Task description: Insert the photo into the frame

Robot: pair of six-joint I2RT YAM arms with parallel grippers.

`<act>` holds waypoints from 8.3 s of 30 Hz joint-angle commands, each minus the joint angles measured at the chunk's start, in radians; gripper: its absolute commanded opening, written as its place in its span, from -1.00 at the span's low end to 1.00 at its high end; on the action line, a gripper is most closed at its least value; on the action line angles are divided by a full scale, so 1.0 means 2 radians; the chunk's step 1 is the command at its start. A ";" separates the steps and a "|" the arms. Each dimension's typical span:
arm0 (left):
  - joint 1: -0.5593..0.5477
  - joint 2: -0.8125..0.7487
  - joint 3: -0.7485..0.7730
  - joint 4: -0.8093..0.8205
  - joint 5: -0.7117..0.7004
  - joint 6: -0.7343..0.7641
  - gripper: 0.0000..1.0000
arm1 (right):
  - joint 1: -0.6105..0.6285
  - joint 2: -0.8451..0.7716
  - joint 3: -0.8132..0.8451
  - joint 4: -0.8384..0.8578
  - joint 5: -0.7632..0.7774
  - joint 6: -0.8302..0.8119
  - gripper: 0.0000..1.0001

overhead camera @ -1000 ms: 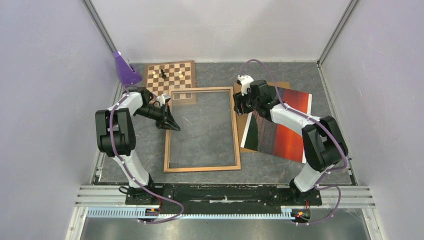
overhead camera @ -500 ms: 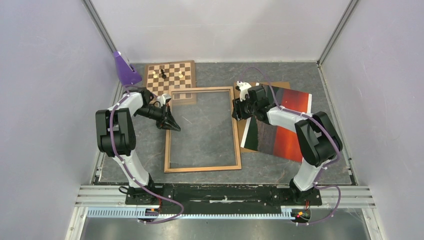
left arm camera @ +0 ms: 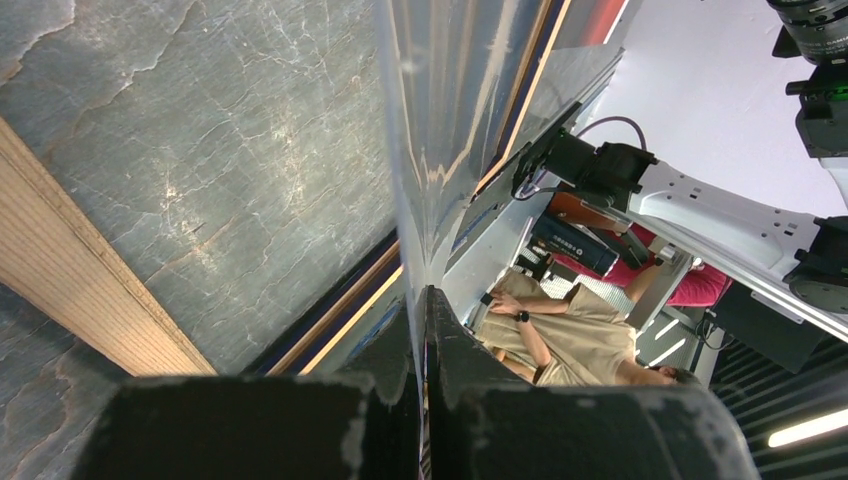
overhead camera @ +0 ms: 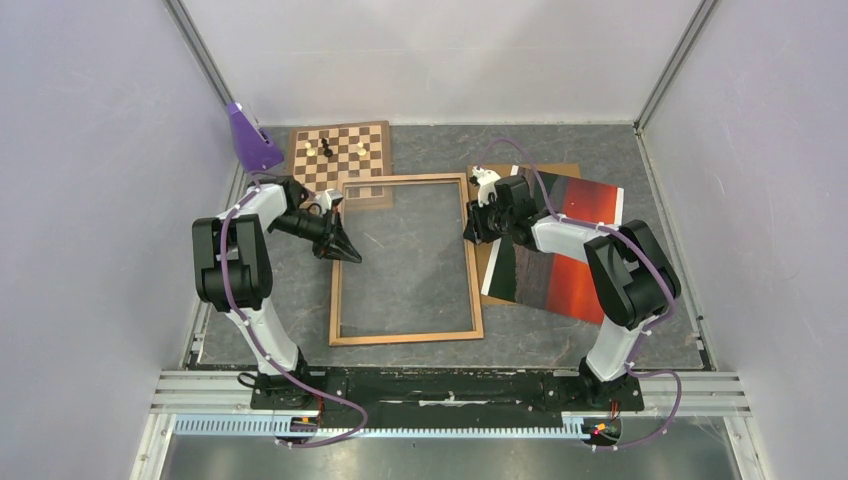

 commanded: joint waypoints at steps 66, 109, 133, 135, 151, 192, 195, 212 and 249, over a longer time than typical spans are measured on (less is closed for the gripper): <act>-0.014 0.021 -0.014 0.073 -0.028 0.000 -0.95 | 0.041 -0.029 0.051 -0.032 0.070 -0.080 0.18; -0.014 0.032 -0.024 0.074 -0.040 0.001 -0.95 | 0.164 0.065 0.144 -0.087 0.020 -0.143 0.15; -0.014 0.032 -0.030 0.076 -0.042 0.002 -0.95 | 0.180 0.095 0.173 -0.099 0.011 -0.142 0.14; -0.015 0.032 -0.030 0.076 -0.042 0.002 -0.95 | 0.181 0.098 0.176 -0.099 0.009 -0.141 0.14; -0.015 0.035 -0.029 0.076 -0.043 0.003 -0.95 | 0.187 0.119 0.199 -0.106 0.005 -0.140 0.14; -0.015 -0.022 -0.010 0.031 -0.107 0.017 0.06 | 0.187 0.105 0.172 -0.098 0.020 -0.139 0.12; -0.015 -0.031 -0.006 0.025 -0.119 0.017 0.09 | 0.187 0.103 0.170 -0.097 0.019 -0.139 0.11; -0.015 -0.072 0.007 0.004 -0.162 0.022 0.12 | 0.187 0.096 0.163 -0.092 0.022 -0.138 0.11; -0.015 -0.127 0.035 0.061 -0.220 0.026 0.48 | 0.170 0.008 0.238 -0.149 0.094 -0.153 0.65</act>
